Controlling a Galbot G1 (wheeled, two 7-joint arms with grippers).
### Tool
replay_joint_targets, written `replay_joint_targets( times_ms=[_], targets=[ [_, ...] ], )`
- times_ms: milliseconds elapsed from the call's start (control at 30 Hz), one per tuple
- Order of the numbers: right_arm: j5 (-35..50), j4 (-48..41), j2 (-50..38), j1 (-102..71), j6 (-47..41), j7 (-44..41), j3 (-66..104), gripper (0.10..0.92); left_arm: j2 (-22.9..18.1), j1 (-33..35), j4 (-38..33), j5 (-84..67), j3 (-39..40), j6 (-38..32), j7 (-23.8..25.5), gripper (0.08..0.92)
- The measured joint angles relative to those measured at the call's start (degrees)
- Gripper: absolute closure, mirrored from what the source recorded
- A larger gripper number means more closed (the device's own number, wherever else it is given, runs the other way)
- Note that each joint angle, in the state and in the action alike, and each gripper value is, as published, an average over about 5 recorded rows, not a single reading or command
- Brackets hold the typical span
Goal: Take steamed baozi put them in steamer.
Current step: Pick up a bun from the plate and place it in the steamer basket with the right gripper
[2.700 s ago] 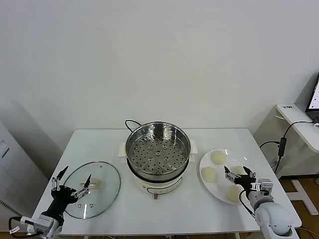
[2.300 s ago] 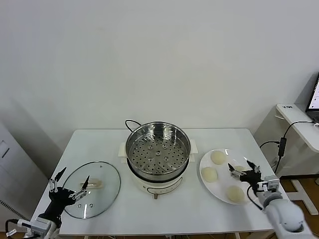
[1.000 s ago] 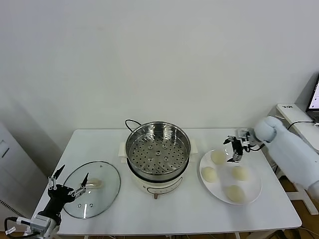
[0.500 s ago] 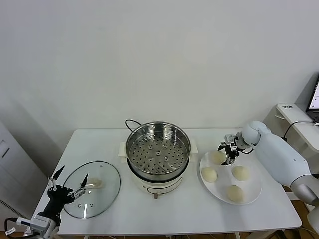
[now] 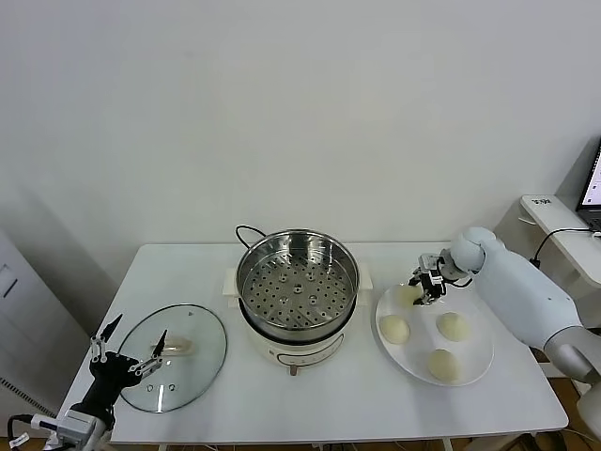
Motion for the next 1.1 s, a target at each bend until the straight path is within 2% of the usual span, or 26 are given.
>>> replay_joint_targets(
  times_ms=[267, 567, 767, 1100],
  targets=[
    [9.76, 4.74, -0.22, 15.32, 2.68, -2.13, -14.16, 0.601, 0.13, -0.33, -0.52, -0.3, -0.54, -0.03, 0.0, 0.177],
    [17.79, 9.83, 4.8, 31.14, 9.66, -4.55, -27.43, 0.606, 0.45, -0.19, -0.74, -1.1, -1.3, -0.38, 0.09, 0.177],
    [16.79, 13.23, 9.46, 33.01, 14.23, -4.82, -30.28, 0.628, 0.69, -0.4, -0.78, -1.74, -1.47, -0.34, 0.02, 0.177],
    [7.65, 11.72, 17.62, 28.69, 22.56, -5.35, -28.88, 0.649, 1.44, 0.4, -1.73, -2.68, -2.21, -0.3, 0.0, 0.177]
  ],
)
